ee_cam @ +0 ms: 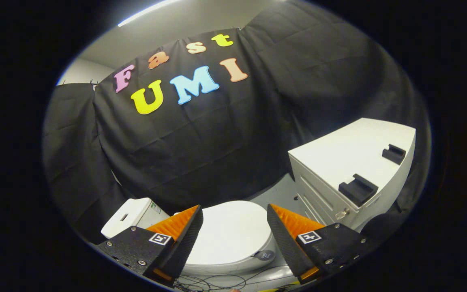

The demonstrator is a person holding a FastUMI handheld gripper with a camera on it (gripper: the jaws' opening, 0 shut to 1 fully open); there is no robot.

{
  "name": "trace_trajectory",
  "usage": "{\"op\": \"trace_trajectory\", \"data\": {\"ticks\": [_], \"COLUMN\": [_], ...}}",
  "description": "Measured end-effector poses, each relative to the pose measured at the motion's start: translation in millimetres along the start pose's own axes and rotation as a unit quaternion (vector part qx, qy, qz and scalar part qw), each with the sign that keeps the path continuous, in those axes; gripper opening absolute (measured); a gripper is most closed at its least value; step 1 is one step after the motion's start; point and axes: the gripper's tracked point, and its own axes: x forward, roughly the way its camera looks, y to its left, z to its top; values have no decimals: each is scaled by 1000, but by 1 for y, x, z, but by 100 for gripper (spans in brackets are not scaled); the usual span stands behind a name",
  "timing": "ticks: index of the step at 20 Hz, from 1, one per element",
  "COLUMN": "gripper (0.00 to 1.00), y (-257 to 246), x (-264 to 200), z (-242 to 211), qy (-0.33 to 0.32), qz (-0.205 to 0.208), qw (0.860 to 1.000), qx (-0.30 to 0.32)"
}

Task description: Open the toilet lid.

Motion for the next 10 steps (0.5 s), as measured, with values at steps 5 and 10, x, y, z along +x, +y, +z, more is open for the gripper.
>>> {"op": "trace_trajectory", "data": {"ticks": [5, 10], "gripper": [97, 97], "y": [-19, -32], "x": [15, 14], "z": [-54, -81], "qy": [56, 77], "qz": [-24, -40], "qw": [997, 990], "qx": [42, 111]}}
